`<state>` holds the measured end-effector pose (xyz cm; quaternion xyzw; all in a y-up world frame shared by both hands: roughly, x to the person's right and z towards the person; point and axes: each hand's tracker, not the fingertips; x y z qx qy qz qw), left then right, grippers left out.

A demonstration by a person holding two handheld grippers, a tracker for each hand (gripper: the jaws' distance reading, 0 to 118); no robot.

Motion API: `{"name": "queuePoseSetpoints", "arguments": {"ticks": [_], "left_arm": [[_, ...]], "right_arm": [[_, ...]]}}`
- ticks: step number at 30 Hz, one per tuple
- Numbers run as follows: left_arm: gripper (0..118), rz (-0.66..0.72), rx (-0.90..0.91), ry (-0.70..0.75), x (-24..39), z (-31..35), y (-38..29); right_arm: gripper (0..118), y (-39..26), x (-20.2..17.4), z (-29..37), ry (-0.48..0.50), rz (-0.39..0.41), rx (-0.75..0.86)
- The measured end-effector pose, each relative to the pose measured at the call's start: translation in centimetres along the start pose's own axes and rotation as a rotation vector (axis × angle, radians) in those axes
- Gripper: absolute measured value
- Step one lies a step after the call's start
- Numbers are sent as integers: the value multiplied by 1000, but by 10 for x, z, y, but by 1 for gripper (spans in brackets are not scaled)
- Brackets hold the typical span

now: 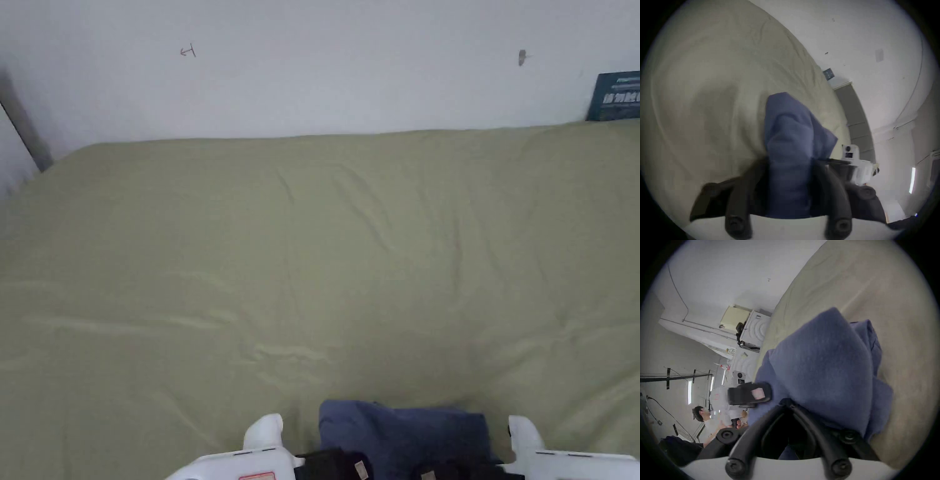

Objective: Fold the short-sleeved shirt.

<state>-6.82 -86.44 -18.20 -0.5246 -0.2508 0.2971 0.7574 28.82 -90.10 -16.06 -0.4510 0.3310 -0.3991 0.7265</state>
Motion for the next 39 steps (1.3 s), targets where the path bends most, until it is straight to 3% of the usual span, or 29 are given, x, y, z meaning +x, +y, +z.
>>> {"name": "queuePoseSetpoints", "arguments": {"ticks": [2, 5, 7, 11, 15, 20, 24, 26, 32, 33, 34, 36, 38, 39], "left_arm": [[36, 56, 3, -100, -9, 2, 2], [36, -2, 20, -101, -4, 6, -1], [35, 40, 18, -151, -9, 12, 2], [35, 32, 54, -121, -21, 43, 13], [35, -7, 90, -125, -43, 104, 36], [35, -92, 130, 47, -99, 210, 94], [35, -79, 115, 162, -167, 286, 142], [35, -39, 115, 242, -187, 312, 156], [36, 64, 136, 363, -255, 351, 173], [38, 66, 146, 404, -256, 350, 168], [53, 67, 159, 465, -262, 348, 168], [95, 74, 212, 625, -269, 340, 163], [97, 102, 247, 686, -296, 354, 167], [97, 111, 266, 650, -297, 362, 164]], "right_arm": [[0, -2, -3, 2, -12, 8, 8], [0, -4, -5, 10, -40, -2, 46], [0, -5, -7, 18, -101, 12, 95], [0, -5, -34, 36, -222, 93, 154], [0, -6, -62, 42, -199, 136, 180], [0, -13, -91, 38, -173, 175, 190], [0, -22, -102, 36, -175, 183, 176], [0, -25, -103, 35, -228, 204, 165], [0, -32, -93, 38, -309, 142, 149], [0, -32, -93, 38, -316, 146, 143], [0, -32, -93, 40, -323, 148, 139], [0, -30, -96, 40, -342, 154, 125], [0, -29, -104, 40, -351, 163, 125], [0, -29, -109, 41, -344, 174, 124]]}}
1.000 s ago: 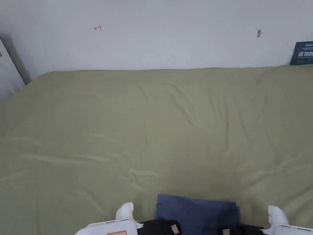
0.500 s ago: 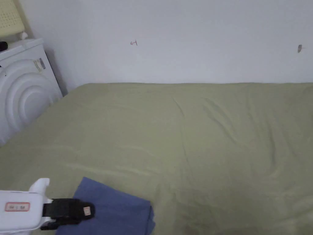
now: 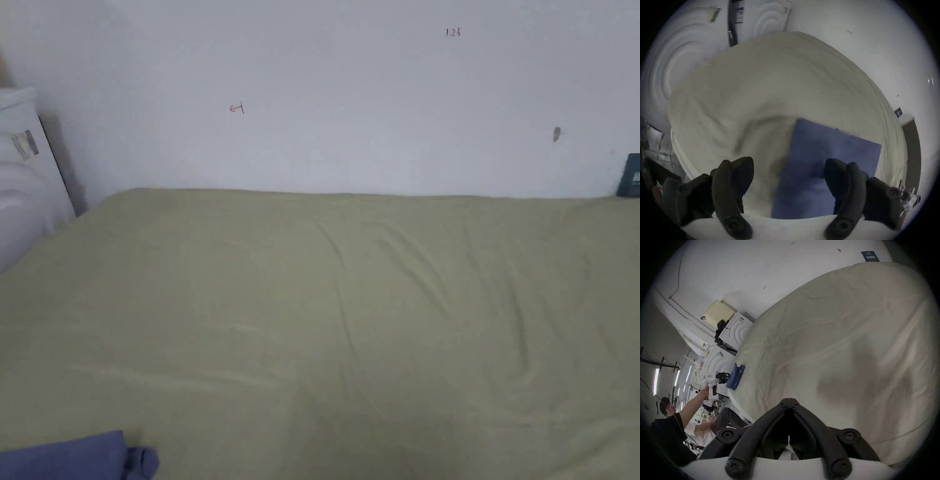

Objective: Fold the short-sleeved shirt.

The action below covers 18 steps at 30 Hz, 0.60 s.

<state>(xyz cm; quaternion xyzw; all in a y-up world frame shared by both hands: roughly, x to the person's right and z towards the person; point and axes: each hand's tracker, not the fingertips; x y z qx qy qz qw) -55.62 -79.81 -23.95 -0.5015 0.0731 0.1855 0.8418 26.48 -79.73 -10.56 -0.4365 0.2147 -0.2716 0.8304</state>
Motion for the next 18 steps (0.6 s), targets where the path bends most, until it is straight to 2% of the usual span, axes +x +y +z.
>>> {"name": "queuePoseSetpoints", "arguments": {"ticks": [3, 4, 6, 8, 9, 10, 11, 12, 13, 14, 16, 18], "left_arm": [[95, 52, 63, 63, -5, 41, -3], [95, 46, 93, 124, 0, 55, -4], [89, 4, 210, 138, 12, 77, -11], [71, -46, 320, 96, 42, 105, -26], [53, -70, 364, 32, 64, 119, -38], [42, -79, 395, -31, 85, 131, -54], [35, -76, 414, -87, 105, 136, -68], [35, -67, 440, -181, 131, 141, -92], [12, -59, 441, -266, 156, 141, -112], [4, -50, 450, -312, 179, 154, -134], [1, -90, 497, -361, 233, 158, -180], [1, -186, 515, -339, 280, 152, -214]], "right_arm": [[0, 5, -10, 10, 16, 34, -3], [0, 7, -13, 14, 4, 59, -3], [0, 10, -19, 23, -20, 108, 19], [0, 14, -24, 34, -24, 128, 43], [0, 16, -27, 41, -38, 139, 72], [0, 19, -31, 47, -54, 161, 96], [0, 21, -35, 52, -65, 184, 113], [0, 22, -40, 59, -84, 220, 133], [0, 21, -45, 64, -112, 243, 147], [0, 21, -48, 67, -143, 262, 158], [0, 16, -57, 76, -214, 298, 194], [0, 10, -61, 83, -266, 310, 235]]}}
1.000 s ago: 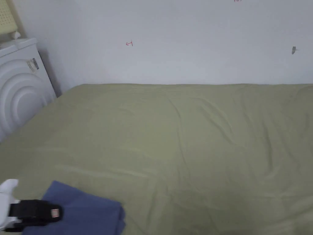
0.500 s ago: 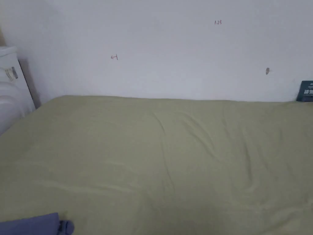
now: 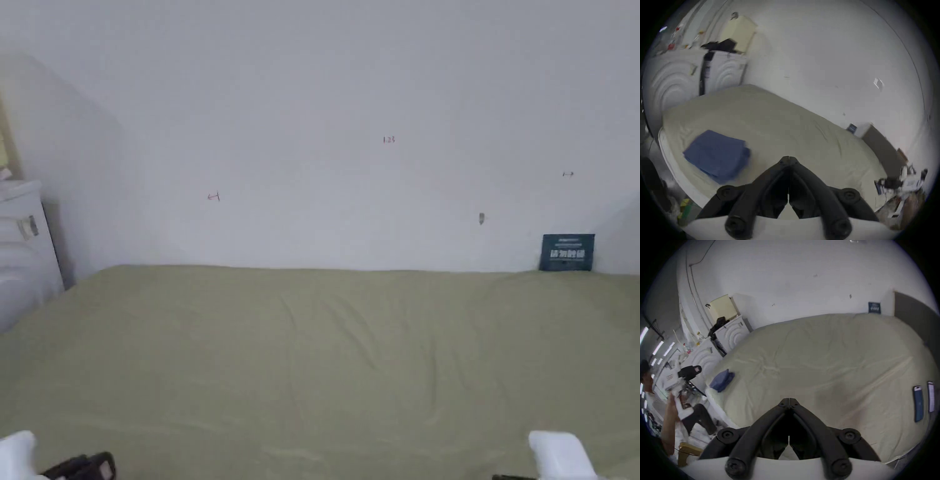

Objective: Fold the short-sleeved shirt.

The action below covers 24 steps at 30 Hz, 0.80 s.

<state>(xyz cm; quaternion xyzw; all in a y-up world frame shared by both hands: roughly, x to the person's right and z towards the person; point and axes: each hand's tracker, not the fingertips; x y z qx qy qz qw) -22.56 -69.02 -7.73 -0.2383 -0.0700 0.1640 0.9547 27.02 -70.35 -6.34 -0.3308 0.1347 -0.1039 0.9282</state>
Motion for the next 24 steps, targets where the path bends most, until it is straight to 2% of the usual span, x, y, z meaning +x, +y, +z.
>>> {"name": "queuePoseSetpoints", "arguments": {"ticks": [1, 3, 5, 10, 14, 17, 24], "left_arm": [[1, -50, -29, -2, 27, -3, -10], [1, -39, -4, 8, 68, -3, -27], [1, -34, -32, -92, 106, -4, -36], [1, -207, 90, -39, 169, 7, -32], [1, -275, 212, -2, 198, 21, -23], [1, -345, 281, 35, 209, 27, -24], [1, -330, 255, -1, 205, 25, -22]], "right_arm": [[0, -1, -3, 5, -30, 12, 22], [0, -2, -4, 13, -58, 12, 48], [0, -1, -6, 24, -80, 13, 70], [0, 3, -11, 46, -241, 67, 202], [2, 5, -27, 68, -377, 142, 355], [2, 3, -38, 80, -409, 193, 455], [2, 8, -39, 88, -426, 166, 469]]}}
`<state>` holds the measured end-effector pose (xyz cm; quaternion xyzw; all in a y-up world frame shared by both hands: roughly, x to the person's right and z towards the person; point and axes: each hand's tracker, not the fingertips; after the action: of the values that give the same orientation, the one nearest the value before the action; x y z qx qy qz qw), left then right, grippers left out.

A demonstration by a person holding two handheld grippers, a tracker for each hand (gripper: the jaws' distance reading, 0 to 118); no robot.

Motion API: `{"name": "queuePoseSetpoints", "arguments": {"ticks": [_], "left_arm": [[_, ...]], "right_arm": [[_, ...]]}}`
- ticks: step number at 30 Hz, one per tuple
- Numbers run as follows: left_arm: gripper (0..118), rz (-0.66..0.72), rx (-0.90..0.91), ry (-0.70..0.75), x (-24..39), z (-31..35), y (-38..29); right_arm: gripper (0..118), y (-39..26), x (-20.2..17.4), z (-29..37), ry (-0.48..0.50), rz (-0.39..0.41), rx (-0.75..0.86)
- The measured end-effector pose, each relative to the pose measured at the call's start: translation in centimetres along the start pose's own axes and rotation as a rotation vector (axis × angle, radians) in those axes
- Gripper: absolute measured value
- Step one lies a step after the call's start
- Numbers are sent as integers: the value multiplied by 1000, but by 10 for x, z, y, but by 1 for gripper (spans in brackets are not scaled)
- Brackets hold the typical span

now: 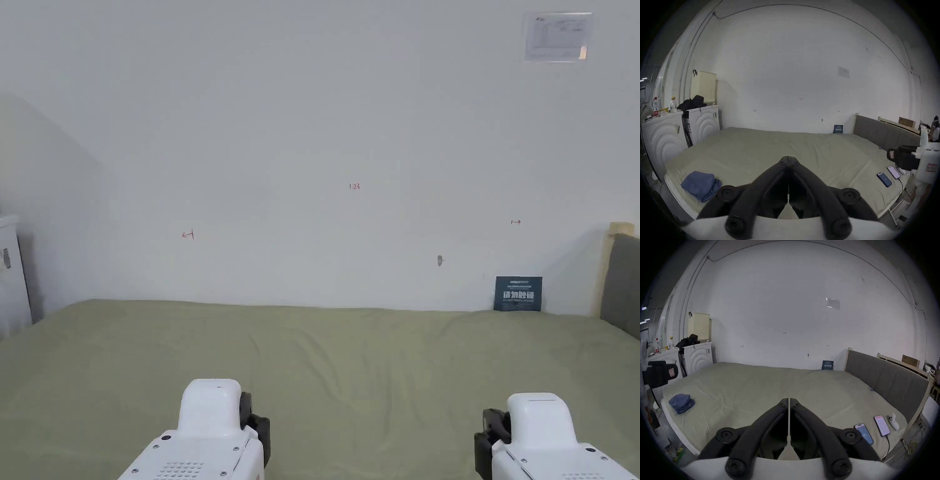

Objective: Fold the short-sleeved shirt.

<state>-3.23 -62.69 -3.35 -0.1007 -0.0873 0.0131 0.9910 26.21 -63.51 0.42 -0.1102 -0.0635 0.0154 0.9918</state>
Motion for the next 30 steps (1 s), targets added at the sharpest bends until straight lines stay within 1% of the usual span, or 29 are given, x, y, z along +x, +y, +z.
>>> {"name": "queuePoseSetpoints", "arguments": {"ticks": [2, 3, 4, 5, 6, 7, 8, 10, 13, 16, 19, 25, 30], "left_arm": [[1, -14, 9, 8, -1, 1, 2], [10, -11, 16, 8, -3, 2, 3], [27, -7, 23, 10, -5, 1, 4], [53, 1, 26, 8, -7, 1, 5], [97, 8, 25, 7, -8, 0, 5], [115, 20, 24, 9, -10, -1, 4], [115, 31, 46, 10, -12, 0, 4], [115, 35, 52, 10, -14, -1, 3], [115, 17, 40, 49, -16, -5, 2], [115, 35, 52, 62, -20, -6, 1], [115, 53, 72, 60, -21, -6, 2], [115, 26, 83, 64, -21, -7, 3], [116, 12, 89, 45, -21, -7, 2]], "right_arm": [[2, 0, 1, -3, -16, 8, 0], [2, 0, 1, -3, -23, 9, 0], [6, 0, 0, -3, -29, 6, 4], [23, -1, 1, -4, -28, 1, 4], [70, -1, 1, -5, -29, -1, 1], [109, -1, 0, -8, -35, -1, -13], [116, -3, -1, -11, -50, -5, -30], [118, -6, -3, -7, -52, -7, 13], [118, -7, 1, -13, -46, -9, 17], [118, -7, 4, -18, -48, -14, 16], [118, -7, -1, -12, -56, -11, 29], [118, -6, 1, -4, -40, -35, 76], [118, -2, 0, -2, -54, -16, 115]]}}
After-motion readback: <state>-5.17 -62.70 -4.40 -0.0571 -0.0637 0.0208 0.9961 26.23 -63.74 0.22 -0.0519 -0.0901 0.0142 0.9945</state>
